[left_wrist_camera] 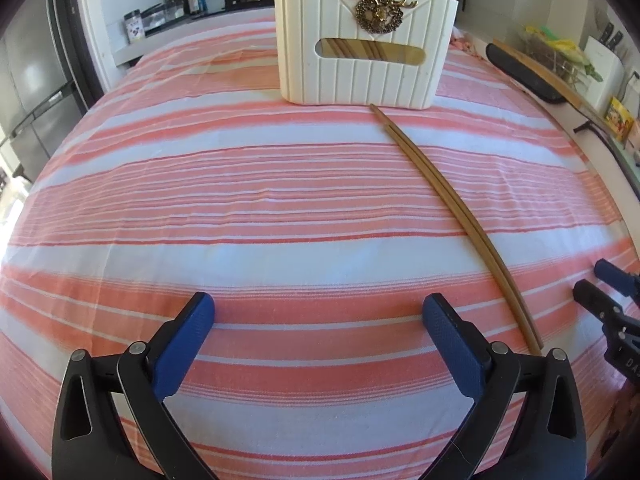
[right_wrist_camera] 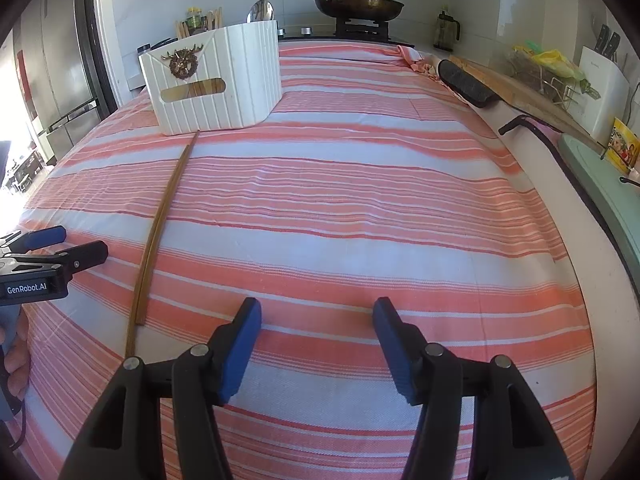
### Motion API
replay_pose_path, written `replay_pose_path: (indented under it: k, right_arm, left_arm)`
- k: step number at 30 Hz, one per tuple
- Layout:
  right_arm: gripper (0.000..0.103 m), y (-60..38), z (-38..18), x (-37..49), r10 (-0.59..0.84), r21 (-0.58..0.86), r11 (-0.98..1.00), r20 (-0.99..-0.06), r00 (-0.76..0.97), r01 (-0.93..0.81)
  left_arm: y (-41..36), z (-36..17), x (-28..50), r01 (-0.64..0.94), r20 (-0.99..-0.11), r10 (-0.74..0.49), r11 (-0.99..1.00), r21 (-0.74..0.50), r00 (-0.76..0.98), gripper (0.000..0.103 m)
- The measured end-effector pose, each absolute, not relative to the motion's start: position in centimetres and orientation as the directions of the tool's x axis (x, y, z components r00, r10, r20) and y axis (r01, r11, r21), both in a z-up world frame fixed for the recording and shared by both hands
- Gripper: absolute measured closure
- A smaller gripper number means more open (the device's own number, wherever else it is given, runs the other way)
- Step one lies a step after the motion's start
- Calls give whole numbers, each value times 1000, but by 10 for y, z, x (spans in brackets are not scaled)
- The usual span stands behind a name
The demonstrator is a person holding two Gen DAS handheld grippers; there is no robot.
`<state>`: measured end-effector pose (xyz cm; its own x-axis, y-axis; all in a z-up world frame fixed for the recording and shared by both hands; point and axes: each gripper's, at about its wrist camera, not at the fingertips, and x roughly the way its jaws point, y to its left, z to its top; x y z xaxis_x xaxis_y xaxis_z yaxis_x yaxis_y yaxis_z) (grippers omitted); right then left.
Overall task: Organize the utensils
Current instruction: 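Move both open tools back over the last chopsticks on the cloth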
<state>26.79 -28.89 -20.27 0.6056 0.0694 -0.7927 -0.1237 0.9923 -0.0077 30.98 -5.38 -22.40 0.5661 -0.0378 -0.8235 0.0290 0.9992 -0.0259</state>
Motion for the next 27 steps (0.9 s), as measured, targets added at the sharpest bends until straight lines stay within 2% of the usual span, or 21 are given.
replay_pose_path:
  k: [4, 7, 9, 12, 22, 27]
  right_arm:
    - [43, -289, -203, 268, 70, -7, 992, -793, 606, -124]
    - [43, -289, -203, 268, 71, -6, 992, -793, 606, -124]
    - [43, -289, -203, 268, 71, -6, 992, -792, 606, -124]
    - [43, -289, -202, 268, 73, -3, 992, -792, 606, -124]
    - [43, -290, -201, 267, 82, 9, 992, -791, 607, -123]
    - [43, -291, -202, 268, 79, 4, 992, -791, 607, -124]
  left_arm:
    - [-61, -217, 315, 13, -815, -131, 988, -151, 565, 1]
    - [-76, -214, 326, 8, -821, -156, 983, -182, 549, 1]
    - [-89, -215, 333, 9, -825, -137, 987, -158, 548, 1]
    - [-107, -221, 340, 4, -836, -34, 999, -38, 548, 0]
    - [-98, -222, 339, -41, -820, -25, 997, -59, 571, 0]
    - [-99, -224, 339, -36, -825, 6, 999, -17, 565, 1]
